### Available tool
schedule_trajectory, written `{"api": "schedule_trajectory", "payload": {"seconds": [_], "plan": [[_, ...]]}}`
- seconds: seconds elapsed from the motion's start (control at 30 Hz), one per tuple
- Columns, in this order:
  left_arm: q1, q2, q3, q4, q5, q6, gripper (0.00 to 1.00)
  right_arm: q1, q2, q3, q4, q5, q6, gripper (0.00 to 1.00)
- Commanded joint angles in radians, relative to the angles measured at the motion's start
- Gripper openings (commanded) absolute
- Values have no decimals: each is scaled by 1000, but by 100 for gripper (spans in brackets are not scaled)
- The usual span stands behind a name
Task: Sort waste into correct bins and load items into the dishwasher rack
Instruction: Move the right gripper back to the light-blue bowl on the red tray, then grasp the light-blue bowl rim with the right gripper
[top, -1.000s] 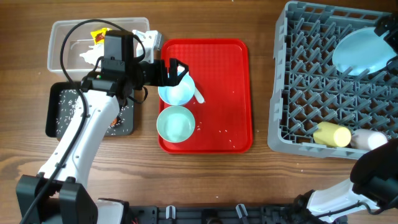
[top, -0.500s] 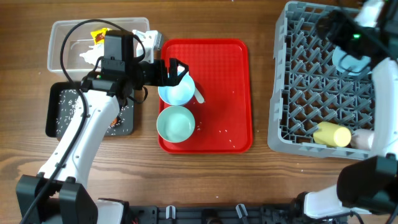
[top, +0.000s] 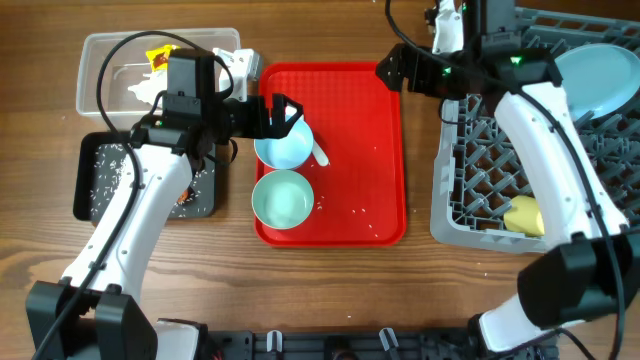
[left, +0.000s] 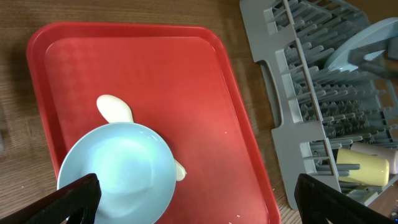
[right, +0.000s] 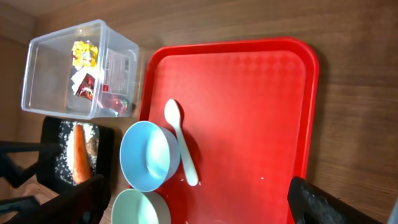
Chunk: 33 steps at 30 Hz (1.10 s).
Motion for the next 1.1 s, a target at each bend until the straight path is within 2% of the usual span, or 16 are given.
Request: {"api": "schedule_trajectory", "payload": {"seconds": [0.0, 0.13, 0.27, 0.43, 0.57, 0.7, 0.9, 1.0, 1.07], "plan": [[-3, 8, 4, 2, -6, 5, 100, 27, 53, -13, 5, -36, 16, 94], [-3, 8, 4, 40, -6, -6, 100, 92, 138, -13, -1, -35, 37, 92], [44, 6, 4, -3, -153, 0, 100, 156, 212, -13, 19, -35, 38, 88], [215, 6, 4, -95, -184, -10, 100, 243, 307, -13, 87, -23, 72, 76], [332, 6, 4, -114, -237, -134, 100, 311, 358, -13, 119, 107, 150, 70], [364, 6, 4, -125, -237, -156, 100, 356, 380, -13, 135, 203, 199, 57], [364, 6, 4, -125, -237, -156, 100, 371, 407, -13, 166, 213, 220, 32], [364, 6, 4, -125, -237, -156, 100, 372, 407, -13, 177, 213, 221, 24], [364, 6, 4, -125, -237, -156, 100, 377, 407, -13, 189, 213, 221, 22]]}}
